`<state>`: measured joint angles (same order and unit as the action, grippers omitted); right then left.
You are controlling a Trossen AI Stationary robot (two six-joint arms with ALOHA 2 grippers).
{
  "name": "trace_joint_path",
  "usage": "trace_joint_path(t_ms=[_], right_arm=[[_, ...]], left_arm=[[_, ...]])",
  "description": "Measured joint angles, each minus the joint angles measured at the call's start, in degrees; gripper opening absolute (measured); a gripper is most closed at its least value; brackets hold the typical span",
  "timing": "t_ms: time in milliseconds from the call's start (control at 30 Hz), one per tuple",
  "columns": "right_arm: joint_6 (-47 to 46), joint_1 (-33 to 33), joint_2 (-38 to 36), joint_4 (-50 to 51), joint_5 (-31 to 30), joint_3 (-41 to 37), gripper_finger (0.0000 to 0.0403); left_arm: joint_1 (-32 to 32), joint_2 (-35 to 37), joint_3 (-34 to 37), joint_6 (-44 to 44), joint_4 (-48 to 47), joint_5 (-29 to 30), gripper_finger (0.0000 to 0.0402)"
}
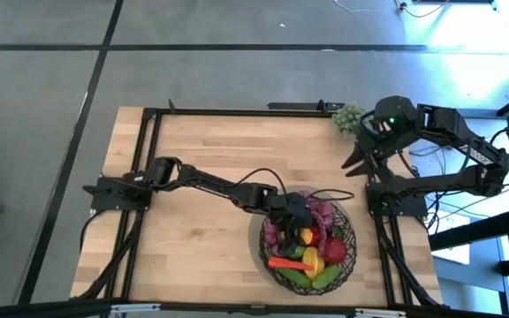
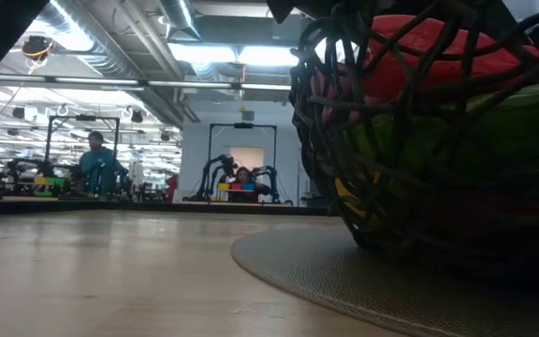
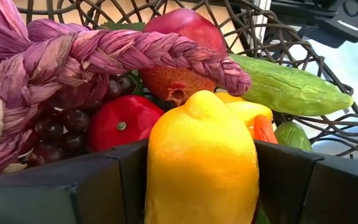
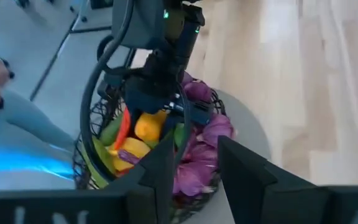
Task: Build produce basket
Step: Put the yellow lemon into the wire basket
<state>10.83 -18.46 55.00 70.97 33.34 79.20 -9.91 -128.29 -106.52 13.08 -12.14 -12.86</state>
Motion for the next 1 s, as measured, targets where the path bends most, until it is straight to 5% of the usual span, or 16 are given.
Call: trace_joint_path(t_ms=[233,1000], right_arm=[[-11.97,0.00,0.15,-0.64,1.09,0.00,0.0118],[-12.02,0.00,0.13,-1.24,-2.24,-0.02,0.0118]], left_arm=[[0.00,0.00,0.00,0.04,0.00,-0.11,0.0215],[0.07,0.02,0.00,0.52,1.20,1.67,0.0215]])
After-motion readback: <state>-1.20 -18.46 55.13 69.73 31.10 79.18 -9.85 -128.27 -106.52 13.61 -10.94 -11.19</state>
